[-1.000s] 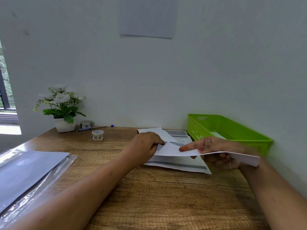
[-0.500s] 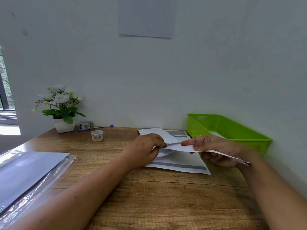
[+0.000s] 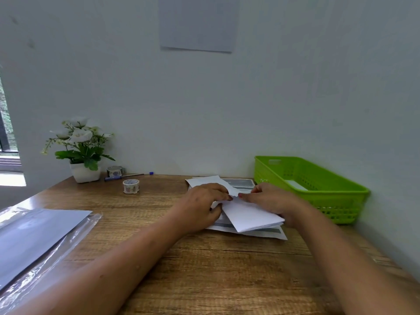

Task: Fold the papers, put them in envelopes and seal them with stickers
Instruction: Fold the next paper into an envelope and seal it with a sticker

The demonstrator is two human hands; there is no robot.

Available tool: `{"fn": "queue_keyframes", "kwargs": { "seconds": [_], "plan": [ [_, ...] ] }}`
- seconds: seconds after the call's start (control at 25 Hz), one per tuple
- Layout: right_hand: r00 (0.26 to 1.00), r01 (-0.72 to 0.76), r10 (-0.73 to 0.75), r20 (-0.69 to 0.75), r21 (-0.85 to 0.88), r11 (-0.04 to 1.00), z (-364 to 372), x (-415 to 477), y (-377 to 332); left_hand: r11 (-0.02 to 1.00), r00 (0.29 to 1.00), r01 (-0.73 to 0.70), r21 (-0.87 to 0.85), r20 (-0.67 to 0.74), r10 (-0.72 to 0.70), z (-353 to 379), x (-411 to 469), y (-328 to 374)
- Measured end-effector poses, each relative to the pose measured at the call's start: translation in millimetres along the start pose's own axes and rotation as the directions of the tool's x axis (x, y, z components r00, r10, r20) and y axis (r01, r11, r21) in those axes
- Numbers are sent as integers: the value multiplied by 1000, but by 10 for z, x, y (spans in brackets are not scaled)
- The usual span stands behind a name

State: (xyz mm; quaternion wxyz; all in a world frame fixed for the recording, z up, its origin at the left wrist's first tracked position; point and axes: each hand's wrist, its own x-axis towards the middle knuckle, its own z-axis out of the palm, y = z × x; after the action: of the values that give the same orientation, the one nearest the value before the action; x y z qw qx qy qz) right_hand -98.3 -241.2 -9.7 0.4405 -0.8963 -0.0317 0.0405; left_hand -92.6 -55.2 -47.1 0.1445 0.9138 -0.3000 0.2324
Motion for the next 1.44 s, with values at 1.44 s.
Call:
{"fn": "queue_keyframes", "kwargs": {
  "seconds": [1.44],
  "plan": [
    [745, 241, -562, -360, -640, 729, 141, 97, 114, 984, 971, -57, -170, -238, 15, 39, 19, 142]
  ]
}}
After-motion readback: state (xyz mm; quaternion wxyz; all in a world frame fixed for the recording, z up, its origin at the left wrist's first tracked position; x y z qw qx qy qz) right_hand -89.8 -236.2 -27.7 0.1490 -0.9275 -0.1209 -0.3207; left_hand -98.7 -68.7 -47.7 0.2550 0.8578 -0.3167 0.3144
